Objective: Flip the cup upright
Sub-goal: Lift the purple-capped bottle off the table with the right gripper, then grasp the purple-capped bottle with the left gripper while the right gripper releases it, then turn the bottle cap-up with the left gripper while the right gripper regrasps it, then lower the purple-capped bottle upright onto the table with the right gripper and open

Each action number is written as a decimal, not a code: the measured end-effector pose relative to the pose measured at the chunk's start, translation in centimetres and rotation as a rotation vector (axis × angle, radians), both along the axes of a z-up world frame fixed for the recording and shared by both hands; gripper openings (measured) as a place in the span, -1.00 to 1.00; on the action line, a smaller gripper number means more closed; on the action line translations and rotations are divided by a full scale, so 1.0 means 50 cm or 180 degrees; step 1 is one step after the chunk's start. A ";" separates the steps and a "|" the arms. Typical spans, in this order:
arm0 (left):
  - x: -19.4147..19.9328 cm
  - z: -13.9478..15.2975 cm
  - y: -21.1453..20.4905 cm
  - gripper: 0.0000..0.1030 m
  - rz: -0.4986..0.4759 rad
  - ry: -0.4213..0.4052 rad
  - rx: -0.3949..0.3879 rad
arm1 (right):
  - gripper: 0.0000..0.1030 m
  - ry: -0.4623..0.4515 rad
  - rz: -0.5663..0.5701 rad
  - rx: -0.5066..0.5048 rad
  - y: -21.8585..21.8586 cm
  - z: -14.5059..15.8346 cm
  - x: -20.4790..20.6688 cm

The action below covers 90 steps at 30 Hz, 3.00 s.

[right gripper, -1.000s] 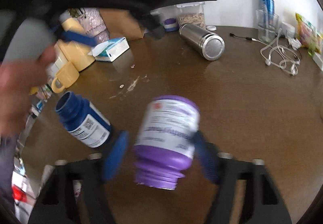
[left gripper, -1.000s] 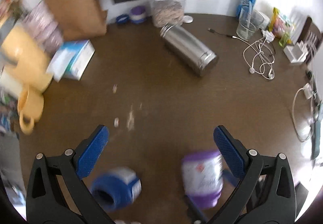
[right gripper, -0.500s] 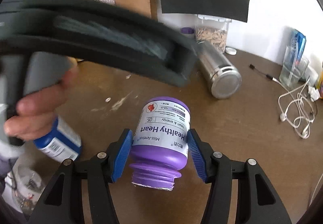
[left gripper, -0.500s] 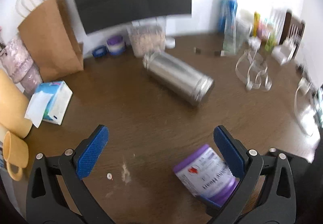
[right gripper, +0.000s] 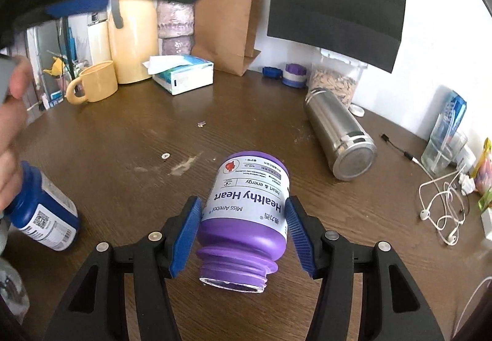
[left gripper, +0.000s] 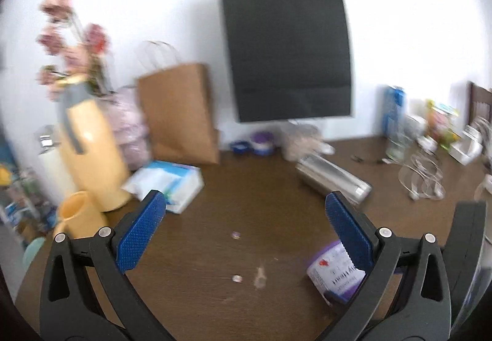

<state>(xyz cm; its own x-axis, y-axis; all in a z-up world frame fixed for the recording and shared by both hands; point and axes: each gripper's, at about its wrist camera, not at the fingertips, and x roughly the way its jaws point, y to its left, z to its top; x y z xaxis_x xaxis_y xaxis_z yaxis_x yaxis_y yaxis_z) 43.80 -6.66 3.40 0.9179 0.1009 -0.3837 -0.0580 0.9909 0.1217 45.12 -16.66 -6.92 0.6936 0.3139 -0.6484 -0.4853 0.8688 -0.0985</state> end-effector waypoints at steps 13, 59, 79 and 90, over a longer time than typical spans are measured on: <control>0.128 -0.148 0.028 1.00 -0.0537 0.1833 -0.1329 | 0.23 -0.0011 0.0586 0.0101 -0.034 -0.003 -0.024; 0.103 -0.213 -0.120 0.16 -0.1789 0.2325 -0.0725 | 0.54 0.0551 -0.0322 0.0831 -0.267 0.018 -0.004; -0.038 -0.036 -0.079 0.16 -0.2429 0.1237 -0.0493 | 0.31 0.2339 0.0594 0.3027 -0.142 0.044 0.045; -0.076 -0.050 -0.009 0.94 -0.2462 0.1781 -0.0291 | 0.32 0.1424 0.0292 0.2022 -0.137 0.131 -0.071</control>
<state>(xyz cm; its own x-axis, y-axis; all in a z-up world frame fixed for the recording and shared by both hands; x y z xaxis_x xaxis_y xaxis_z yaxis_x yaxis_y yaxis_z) 39.99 -7.11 0.90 0.3990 -0.5084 -0.7631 0.6594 0.7374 -0.1465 41.55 -23.53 -0.37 0.3620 0.7619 -0.5370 -0.4343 0.6476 0.6261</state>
